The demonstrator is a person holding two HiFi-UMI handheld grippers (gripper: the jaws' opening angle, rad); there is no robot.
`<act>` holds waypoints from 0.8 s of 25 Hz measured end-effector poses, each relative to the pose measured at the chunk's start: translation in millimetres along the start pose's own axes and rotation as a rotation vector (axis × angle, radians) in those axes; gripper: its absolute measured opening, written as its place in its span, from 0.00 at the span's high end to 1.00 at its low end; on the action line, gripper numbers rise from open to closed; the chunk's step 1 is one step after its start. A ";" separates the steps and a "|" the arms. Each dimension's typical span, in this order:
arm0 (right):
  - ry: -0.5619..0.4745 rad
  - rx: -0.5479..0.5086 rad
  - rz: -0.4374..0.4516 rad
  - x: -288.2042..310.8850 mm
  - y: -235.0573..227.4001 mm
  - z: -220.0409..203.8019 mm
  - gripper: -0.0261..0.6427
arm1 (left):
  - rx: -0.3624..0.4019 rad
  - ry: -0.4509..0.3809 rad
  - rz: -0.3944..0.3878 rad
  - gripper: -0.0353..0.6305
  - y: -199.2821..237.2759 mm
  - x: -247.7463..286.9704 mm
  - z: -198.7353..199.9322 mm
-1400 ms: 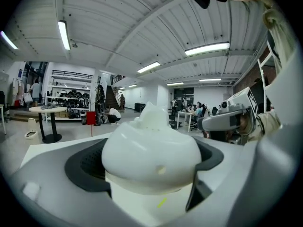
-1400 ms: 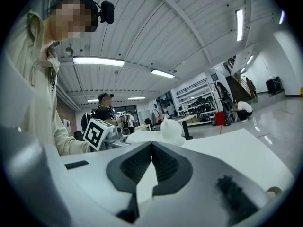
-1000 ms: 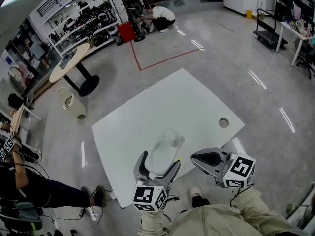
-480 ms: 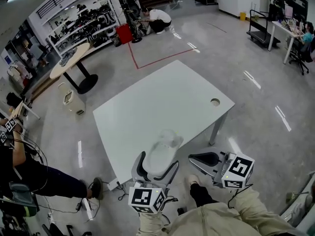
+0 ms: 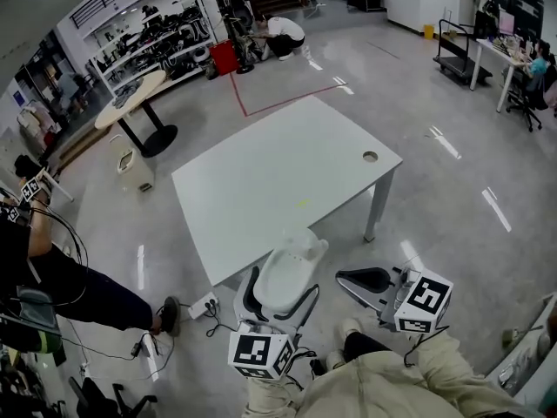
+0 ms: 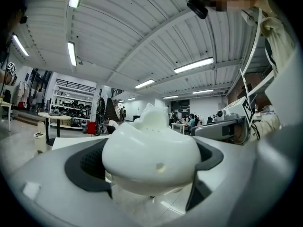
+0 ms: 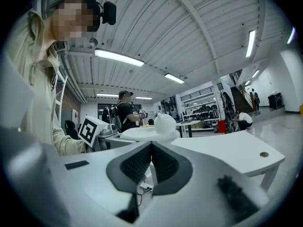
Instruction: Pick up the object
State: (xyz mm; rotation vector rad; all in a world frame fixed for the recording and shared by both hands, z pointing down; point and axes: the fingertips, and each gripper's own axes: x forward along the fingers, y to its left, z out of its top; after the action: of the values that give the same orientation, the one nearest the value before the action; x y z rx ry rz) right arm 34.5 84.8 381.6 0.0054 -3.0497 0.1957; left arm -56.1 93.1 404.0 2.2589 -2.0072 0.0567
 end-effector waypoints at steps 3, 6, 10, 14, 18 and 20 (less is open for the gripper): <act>0.004 -0.007 0.007 -7.0 3.4 0.6 0.96 | 0.007 -0.010 0.003 0.16 -9.1 -4.7 3.5; 0.000 -0.016 0.010 -13.9 2.7 5.8 0.96 | 0.003 -0.017 0.011 0.16 -14.3 -4.2 7.0; -0.019 -0.026 0.007 -22.3 -2.4 17.5 0.96 | 0.012 -0.030 0.025 0.16 -18.6 -1.3 16.3; -0.041 -0.011 0.003 -33.7 3.0 17.2 0.96 | 0.014 -0.015 0.005 0.16 -33.7 -6.7 15.3; -0.051 -0.020 0.014 -36.0 6.8 16.5 0.96 | 0.013 -0.005 0.013 0.16 -38.5 -9.7 11.3; -0.054 -0.020 0.018 -34.6 6.3 17.4 0.96 | 0.014 -0.006 0.016 0.16 -37.4 -10.5 12.4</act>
State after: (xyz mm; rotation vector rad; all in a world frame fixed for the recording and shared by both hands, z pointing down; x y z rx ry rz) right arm 67.5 88.7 360.6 -0.0182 -3.1067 0.1688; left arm -20.8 106.2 388.2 2.2543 -2.0342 0.0656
